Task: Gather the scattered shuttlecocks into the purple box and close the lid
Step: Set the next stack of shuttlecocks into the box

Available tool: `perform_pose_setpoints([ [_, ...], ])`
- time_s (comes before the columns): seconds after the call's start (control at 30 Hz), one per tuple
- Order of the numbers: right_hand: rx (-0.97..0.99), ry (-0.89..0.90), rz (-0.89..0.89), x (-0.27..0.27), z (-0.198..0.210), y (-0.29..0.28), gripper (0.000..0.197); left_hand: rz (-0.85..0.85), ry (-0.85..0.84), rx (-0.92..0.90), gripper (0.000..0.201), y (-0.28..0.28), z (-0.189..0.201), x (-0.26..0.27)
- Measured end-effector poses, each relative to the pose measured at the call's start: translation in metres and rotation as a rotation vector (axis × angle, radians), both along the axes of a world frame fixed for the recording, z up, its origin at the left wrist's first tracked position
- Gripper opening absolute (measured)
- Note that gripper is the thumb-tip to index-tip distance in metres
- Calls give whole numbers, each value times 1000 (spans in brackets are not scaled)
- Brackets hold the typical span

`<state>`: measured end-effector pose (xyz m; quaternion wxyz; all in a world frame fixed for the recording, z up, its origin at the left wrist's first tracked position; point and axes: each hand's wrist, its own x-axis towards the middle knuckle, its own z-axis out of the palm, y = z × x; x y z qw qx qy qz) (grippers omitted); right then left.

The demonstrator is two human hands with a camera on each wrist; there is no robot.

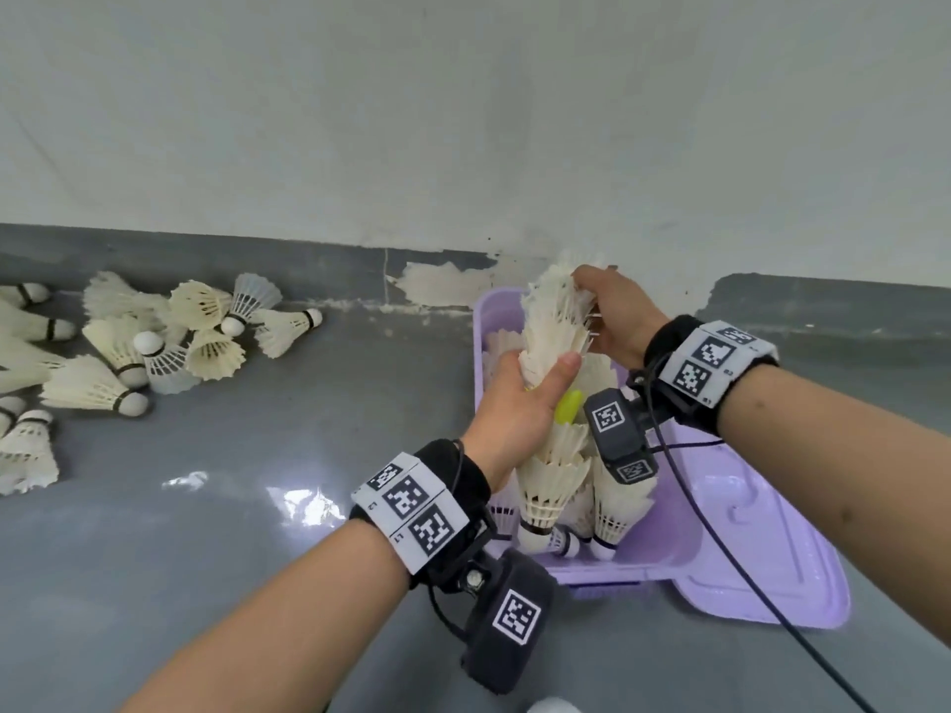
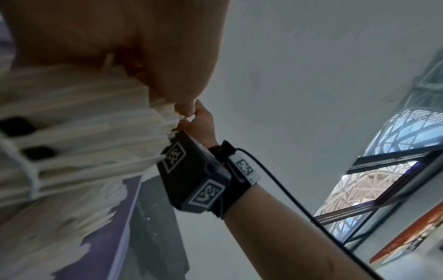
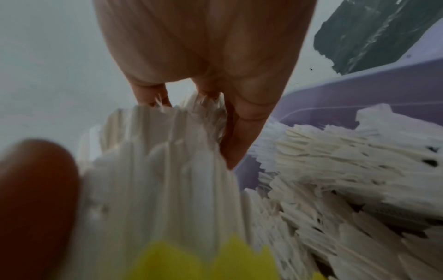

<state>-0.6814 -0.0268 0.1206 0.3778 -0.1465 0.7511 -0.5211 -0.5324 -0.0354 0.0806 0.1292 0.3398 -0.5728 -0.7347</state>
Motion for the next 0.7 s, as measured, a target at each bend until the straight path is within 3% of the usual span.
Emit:
perform_pose_setpoints([
  [0.17, 25, 2, 36, -13, -16, 5, 21, -14, -115, -136, 42, 10, -11, -13],
  [0.27, 134, 125, 94, -20, -23, 5, 9, -15, -185, -186, 59, 21, -19, -20],
  [0.33, 219, 239, 192, -25, -31, 5, 19, -54, -247, -179, 66, 32, -23, -26],
  [0.43, 277, 405, 349, -20, -42, 4, 40, -60, -348, -223, 61, 34, -33, -30],
  [0.53, 348, 598, 447, -16, -54, 4, 47, -17, -405, -399, 57, 23, -44, -31],
  [0.63, 378, 721, 524, -16, -65, 2, 55, -67, -462, -611, 67, 15, -42, -25],
  [0.7, 349, 773, 498, -14, -68, 1, 63, -82, -459, -659, 75, 13, -39, -23],
])
